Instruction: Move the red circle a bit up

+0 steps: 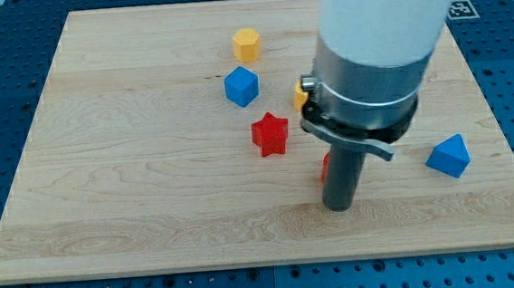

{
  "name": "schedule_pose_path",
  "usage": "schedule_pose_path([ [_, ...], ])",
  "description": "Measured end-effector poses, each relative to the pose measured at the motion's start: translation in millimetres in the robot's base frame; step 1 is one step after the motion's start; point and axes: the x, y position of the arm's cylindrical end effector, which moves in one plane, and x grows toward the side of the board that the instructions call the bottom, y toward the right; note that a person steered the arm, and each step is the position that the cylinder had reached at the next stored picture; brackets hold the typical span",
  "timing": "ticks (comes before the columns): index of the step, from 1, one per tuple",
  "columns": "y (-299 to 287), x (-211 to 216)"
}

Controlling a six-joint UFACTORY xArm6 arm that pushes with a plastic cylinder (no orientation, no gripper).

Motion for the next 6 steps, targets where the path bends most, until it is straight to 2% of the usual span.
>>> schedule_pose_path([
  [1, 2, 0],
  [3, -41, 0],
  [5, -28, -10],
  [6, -2, -15],
])
